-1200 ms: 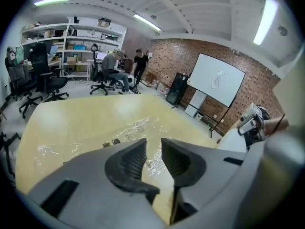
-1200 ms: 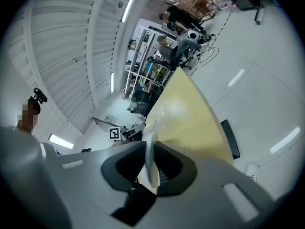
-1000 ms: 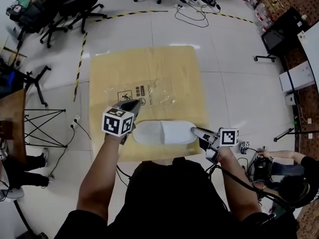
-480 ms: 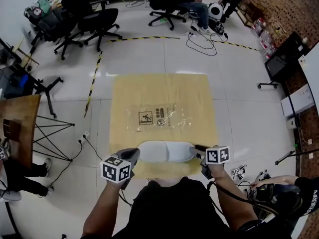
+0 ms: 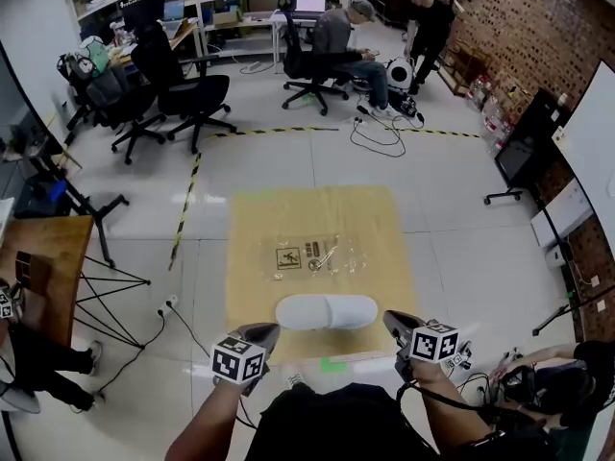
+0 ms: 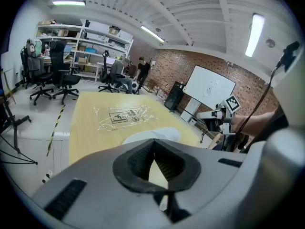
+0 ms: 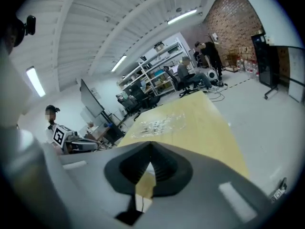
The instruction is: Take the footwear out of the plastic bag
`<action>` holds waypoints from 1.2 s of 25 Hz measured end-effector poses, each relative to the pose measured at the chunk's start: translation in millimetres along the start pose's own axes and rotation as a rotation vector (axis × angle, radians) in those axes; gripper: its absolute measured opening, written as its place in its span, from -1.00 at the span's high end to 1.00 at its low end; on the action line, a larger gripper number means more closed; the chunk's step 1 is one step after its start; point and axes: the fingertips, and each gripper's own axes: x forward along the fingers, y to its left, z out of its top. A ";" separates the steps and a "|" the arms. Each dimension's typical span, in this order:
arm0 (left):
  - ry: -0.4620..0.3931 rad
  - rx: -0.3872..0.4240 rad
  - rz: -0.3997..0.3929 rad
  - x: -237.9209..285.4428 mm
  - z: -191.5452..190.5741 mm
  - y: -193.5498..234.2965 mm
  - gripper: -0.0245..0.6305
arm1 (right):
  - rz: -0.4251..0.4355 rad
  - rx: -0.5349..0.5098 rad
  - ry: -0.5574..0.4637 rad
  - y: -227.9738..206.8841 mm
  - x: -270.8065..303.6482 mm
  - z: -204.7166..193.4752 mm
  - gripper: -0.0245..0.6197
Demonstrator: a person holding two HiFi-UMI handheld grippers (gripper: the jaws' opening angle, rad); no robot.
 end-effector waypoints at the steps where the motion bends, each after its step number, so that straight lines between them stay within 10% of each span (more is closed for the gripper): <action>1: -0.021 0.001 0.003 -6.2 0.6 -9.2 0.90 | 0.031 -0.012 -0.004 13.8 -7.2 -1.0 0.92; 12: -0.237 -0.010 0.080 -105.7 -33.1 -138.2 0.90 | 0.190 -0.239 -0.122 101.5 -154.7 -50.3 0.92; 17: -0.213 0.014 0.092 -135.3 -80.9 -197.6 0.90 | 0.190 -0.181 -0.086 95.1 -196.7 -114.8 0.92; 30: -0.209 -0.006 0.168 -189.4 -119.3 -209.8 0.90 | 0.199 -0.200 -0.099 133.1 -232.6 -140.2 0.92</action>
